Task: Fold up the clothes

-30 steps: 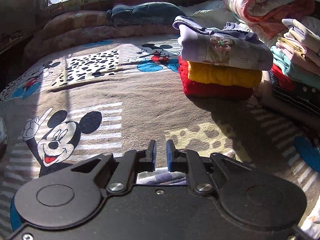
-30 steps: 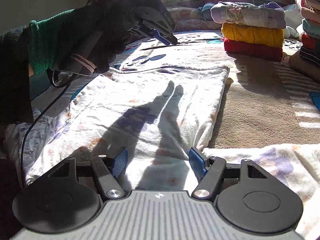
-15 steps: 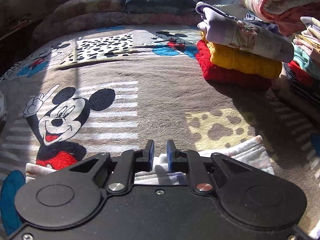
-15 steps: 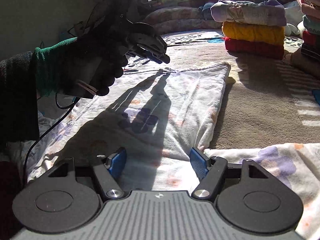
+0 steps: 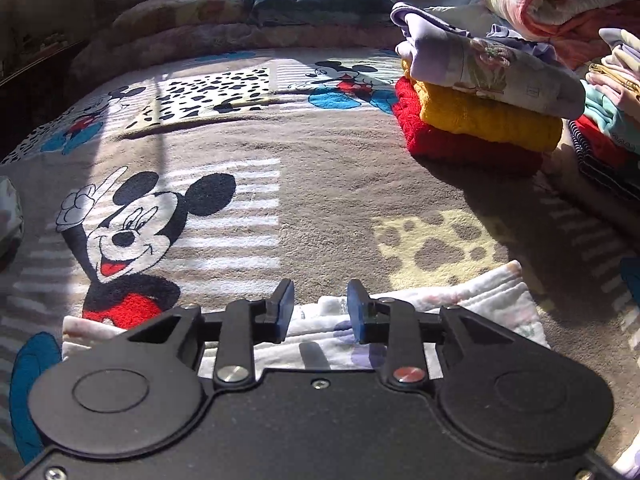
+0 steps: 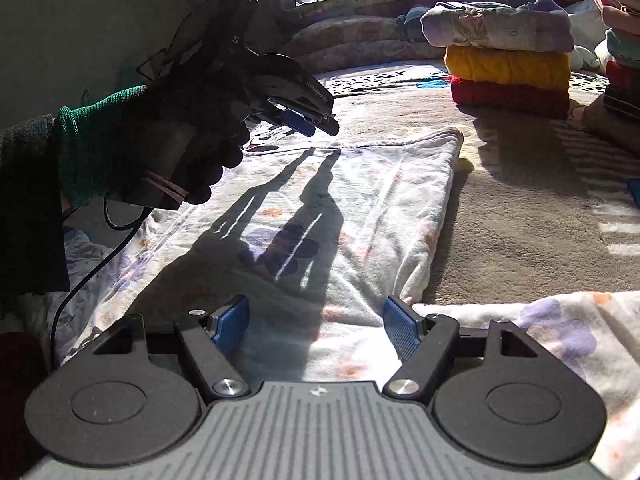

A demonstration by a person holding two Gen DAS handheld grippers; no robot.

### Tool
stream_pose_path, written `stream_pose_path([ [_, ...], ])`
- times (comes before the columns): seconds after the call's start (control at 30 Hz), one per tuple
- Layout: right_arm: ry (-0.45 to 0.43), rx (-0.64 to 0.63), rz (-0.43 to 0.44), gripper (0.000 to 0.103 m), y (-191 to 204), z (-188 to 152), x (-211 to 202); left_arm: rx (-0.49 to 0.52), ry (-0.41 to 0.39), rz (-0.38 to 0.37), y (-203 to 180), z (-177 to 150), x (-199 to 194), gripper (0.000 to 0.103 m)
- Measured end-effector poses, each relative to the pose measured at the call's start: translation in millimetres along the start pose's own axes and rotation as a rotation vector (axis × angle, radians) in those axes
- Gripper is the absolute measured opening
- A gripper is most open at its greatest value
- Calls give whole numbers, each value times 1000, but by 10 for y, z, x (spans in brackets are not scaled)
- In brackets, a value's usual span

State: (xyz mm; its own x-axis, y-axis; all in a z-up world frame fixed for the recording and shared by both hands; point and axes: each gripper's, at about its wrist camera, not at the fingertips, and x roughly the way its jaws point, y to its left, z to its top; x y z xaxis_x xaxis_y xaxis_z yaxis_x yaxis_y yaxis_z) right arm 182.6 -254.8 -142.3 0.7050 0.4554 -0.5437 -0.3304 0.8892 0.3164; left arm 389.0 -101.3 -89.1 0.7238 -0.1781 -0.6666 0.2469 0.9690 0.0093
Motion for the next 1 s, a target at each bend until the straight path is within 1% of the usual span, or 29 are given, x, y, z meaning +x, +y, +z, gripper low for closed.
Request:
stream_pose_path([
  [0.03,-17,24,19,73,-35,14,-60,-1,-21,-5,-18,-39,-132,61],
  [0.07,-34,50,37,73,-73,27,-123,-4,-42,-22,-36,-102,-274,64],
  [0.13,-78,108,52,73,-202,34,-312,-10,-63,-63,-76,-256,-555,64],
  [0.27,-165,210,-7,73,-564,-26,-732,-37,-101,-144,-212,-659,-1050,65],
  [0.33,-220,302,-35,73,-823,-100,-986,-58,-114,-180,-331,-881,-1257,65],
  [0.4,-292,417,-81,73,-1109,-221,-1272,-75,-122,-218,-478,-1111,-1452,65],
  [0.5,-387,613,-141,74,-1545,-445,-1691,-24,-130,-245,-829,-1362,-1663,65],
  [0.6,-443,804,-143,75,-1899,-726,-1927,96,-142,-268,-1312,-1576,-1821,65],
  [0.67,-471,904,-118,75,-2057,-895,-1996,236,-162,-245,-1680,-1720,-1896,65],
  [0.7,-484,943,-108,74,-2119,-967,-2016,323,-170,-229,-1882,-1799,-1912,65],
  [0.8,-509,984,-79,74,-2160,-1055,-2077,509,-192,-167,-2309,-1984,-1897,65],
  [0.87,-513,981,-77,77,-2173,-1064,-2143,585,-210,-141,-2503,-2051,-1863,65],
  [0.93,-521,983,-77,79,-2205,-1080,-2212,652,-212,-141,-2681,-2092,-1817,65],
  [1.0,-534,999,-67,80,-2272,-1105,-2278,717,-227,-121,-2867,-2140,-1759,65],
])
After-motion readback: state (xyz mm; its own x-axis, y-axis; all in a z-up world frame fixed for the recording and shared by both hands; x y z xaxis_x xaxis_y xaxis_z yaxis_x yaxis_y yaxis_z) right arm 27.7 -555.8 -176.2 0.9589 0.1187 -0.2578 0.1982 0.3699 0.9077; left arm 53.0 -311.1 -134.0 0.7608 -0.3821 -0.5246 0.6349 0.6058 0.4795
